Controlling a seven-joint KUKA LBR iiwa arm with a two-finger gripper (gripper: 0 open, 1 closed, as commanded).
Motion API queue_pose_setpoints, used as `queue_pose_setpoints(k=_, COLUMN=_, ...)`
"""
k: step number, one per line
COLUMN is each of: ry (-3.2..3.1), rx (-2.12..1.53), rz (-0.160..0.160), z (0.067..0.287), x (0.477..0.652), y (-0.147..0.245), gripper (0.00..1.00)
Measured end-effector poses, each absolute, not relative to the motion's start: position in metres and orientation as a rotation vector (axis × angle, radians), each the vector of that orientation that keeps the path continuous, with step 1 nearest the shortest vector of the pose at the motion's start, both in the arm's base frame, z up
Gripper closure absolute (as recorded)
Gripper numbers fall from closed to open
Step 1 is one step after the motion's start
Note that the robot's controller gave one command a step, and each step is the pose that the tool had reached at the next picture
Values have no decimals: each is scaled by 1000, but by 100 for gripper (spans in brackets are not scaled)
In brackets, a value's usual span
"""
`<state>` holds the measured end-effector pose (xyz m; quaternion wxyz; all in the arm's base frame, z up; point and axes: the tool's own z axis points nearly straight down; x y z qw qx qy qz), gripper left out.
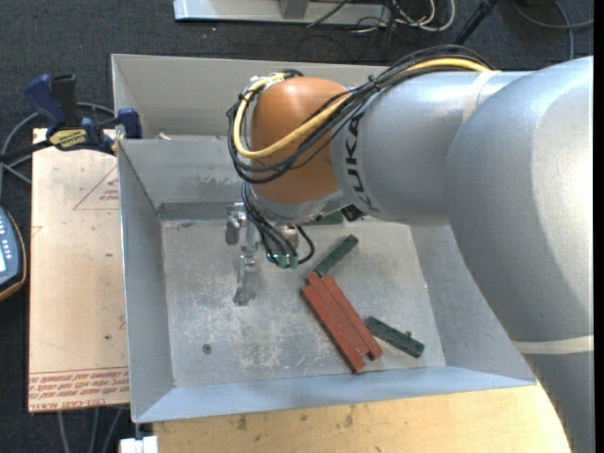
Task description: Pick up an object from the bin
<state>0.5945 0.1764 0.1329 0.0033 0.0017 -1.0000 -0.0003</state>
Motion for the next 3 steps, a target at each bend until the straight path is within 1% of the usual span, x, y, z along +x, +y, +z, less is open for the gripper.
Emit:
queue_pose_setpoints(k=1, ry=-3142, rx=-49, rz=5, z=140, x=604, y=72, gripper=0)
queue_pose_setpoints(k=2, ry=-3107, rx=494, rz=-1, z=71, x=566, y=11, gripper=0)
queue_pose_setpoints(k=3, ry=-3121, rx=498, rz=-2, z=75, x=570, y=13, gripper=100)
